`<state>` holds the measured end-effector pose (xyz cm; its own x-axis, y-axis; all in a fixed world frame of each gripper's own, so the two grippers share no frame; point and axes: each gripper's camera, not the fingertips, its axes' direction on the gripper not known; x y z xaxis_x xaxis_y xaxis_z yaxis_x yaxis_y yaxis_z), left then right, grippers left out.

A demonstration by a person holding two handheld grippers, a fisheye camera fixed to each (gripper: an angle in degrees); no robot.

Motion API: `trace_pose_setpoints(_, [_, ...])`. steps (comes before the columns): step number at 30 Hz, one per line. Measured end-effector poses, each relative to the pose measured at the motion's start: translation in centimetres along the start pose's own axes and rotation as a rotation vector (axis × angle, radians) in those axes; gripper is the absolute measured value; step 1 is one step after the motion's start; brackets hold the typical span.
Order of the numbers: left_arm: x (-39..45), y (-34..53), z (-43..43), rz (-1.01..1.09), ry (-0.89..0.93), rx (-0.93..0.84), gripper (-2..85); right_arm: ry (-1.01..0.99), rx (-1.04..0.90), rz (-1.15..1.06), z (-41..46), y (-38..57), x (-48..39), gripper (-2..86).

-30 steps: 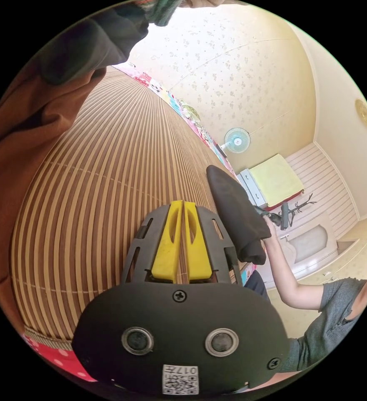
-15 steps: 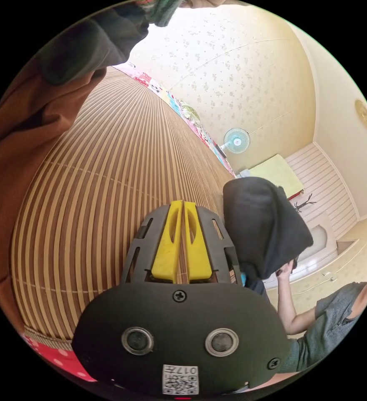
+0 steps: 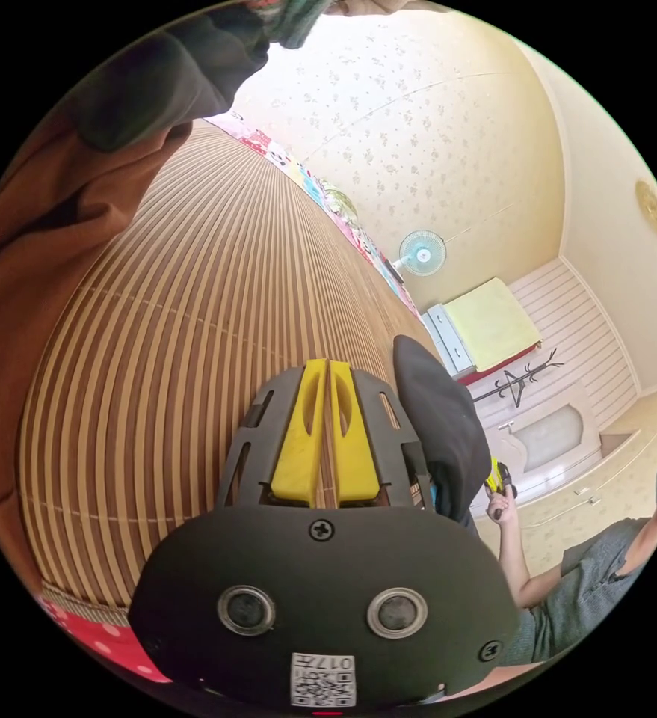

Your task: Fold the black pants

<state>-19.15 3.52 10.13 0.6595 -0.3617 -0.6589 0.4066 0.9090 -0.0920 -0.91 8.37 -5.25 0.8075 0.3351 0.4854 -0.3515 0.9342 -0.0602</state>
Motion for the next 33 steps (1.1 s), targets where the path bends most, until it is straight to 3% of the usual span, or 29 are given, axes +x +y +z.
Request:
trace_pose_setpoints(3, [2.2,-0.5,1.3,-0.001,-0.046,-0.008,-1.0,0.045,-0.02,-0.026,-0.5,-1.3,-2.3,8.4])
trace_pose_setpoints(7, [11.7,-2.7,4.6,0.17,-0.319,-0.061,-1.0,0.043,-0.061,-0.011,-2.0,-2.3,-3.3,7.1])
trace_pose_setpoints(8, [13.3,-3.2,4.9,0.184,-0.31,-0.044,-0.9,0.034,-0.055,-0.007,-2.4,-2.3,-3.3,6.8])
trace_pose_setpoints(10, [20.0,-5.7,5.9,0.273,-0.105,0.086,-0.8,0.03,-0.039,-0.019,-3.9,-2.5,-3.5,5.3])
trace_pose_setpoints(12, [25.7,-8.0,8.7,0.394,0.052,0.091,-0.4,0.068,-0.033,-0.014,-4.5,-2.6,-3.7,4.1])
trace_pose_setpoints(14, [31.8,-10.8,14.6,0.502,0.16,-0.072,0.5,0.094,-0.027,-0.011,-4.8,-2.8,-4.0,3.5])
trace_pose_setpoints(16, [39.4,-12.8,25.1,0.6,0.216,-0.369,7.3,0.08,0.014,0.002,-5.0,-3.0,-4.1,2.9])
trace_pose_setpoints(17, [41.2,-12.9,27.8,0.628,0.209,-0.436,8.9,0.066,0.026,0.003,-5.1,-3.0,-4.1,2.8])
trace_pose_setpoints(22, [52.5,-10.2,48.0,0.859,-0.03,-0.775,13.0,-0.047,0.03,0.014,-4.8,-3.2,-3.6,2.6])
trace_pose_setpoints(26, [56.2,-8.2,54.4,0.971,-0.106,-0.803,16.5,-0.055,0.029,0.009,-5.9,-2.2,-3.6,2.6])
trace_pose_setpoints(29, [55.3,-6.5,59.9,0.942,-0.301,-0.975,16.5,-0.012,0.016,-0.015,-7.5,-1.1,-4.0,2.7])
trace_pose_setpoints(33, [55.5,-5.7,59.7,0.886,-0.383,-0.939,14.5,0.087,0.015,-0.003,-9.2,-0.2,-3.8,3.3])
